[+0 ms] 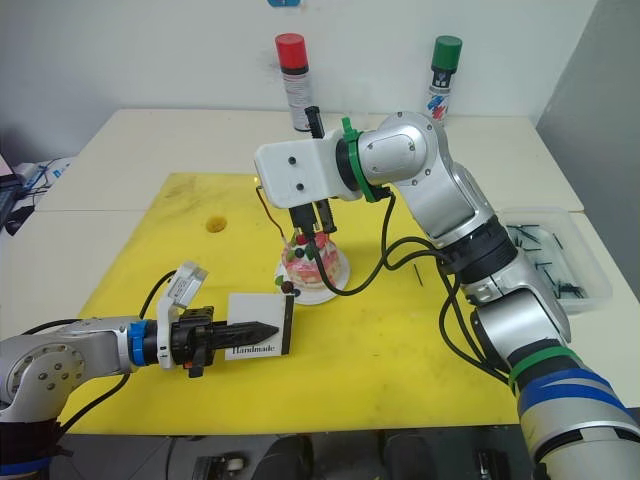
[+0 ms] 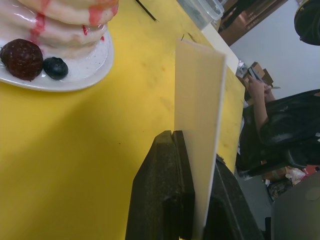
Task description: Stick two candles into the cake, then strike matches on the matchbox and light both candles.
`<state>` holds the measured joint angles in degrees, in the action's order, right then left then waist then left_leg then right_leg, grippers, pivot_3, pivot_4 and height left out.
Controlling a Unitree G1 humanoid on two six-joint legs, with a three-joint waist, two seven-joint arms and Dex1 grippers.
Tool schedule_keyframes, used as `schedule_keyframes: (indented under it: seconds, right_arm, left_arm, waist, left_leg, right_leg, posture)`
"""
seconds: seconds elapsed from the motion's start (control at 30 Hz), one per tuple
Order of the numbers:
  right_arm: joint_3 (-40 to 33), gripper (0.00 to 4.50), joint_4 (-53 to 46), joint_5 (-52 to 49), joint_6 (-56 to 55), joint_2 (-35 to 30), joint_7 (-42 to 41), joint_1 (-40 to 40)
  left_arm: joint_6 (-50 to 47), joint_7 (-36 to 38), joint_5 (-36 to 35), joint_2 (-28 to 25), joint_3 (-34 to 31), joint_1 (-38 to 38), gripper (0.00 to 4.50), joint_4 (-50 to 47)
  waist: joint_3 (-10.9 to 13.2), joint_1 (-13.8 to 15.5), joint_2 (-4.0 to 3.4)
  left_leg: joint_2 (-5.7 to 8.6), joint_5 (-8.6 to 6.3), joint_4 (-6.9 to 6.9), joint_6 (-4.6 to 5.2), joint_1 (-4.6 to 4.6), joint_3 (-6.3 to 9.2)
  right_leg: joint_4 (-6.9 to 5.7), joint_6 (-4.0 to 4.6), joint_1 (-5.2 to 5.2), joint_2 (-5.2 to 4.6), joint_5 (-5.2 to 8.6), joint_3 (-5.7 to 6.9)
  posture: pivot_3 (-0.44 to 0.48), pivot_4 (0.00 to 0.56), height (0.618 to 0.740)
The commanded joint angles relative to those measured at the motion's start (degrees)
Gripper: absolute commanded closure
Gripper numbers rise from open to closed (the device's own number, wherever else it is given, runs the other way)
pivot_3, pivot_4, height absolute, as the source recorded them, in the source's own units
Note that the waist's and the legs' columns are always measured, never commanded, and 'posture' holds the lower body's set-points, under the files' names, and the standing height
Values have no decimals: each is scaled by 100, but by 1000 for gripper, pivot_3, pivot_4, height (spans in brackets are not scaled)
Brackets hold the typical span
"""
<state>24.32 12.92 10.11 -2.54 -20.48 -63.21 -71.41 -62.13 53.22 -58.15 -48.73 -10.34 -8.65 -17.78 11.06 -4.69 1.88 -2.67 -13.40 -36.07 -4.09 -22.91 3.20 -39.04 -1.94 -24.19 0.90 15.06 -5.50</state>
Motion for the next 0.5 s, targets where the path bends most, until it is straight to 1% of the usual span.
schedule_keyframes:
  seconds: [0.03,0.5]
  right_arm:
    - [-40,4447,-45,56,-156,-19,34,-81]
    - [-50,4447,15,191,-402,-18,9,-71]
  left_arm:
    - [41,26,-6,14,-6,-11,4500,-103]
    - [55,20,19,35,11,-7,4500,-87]
  waist:
    - [0,0,0]
    - [0,0,0]
  left_leg:
    - [0,0,0,0,0,0]
    - [0,0,0,0,0,0]
  right_leg:
    - [0,0,0,0,0,0]
    - [0,0,0,0,0,0]
  posture:
    - [0,150,740]
    - [0,150,740]
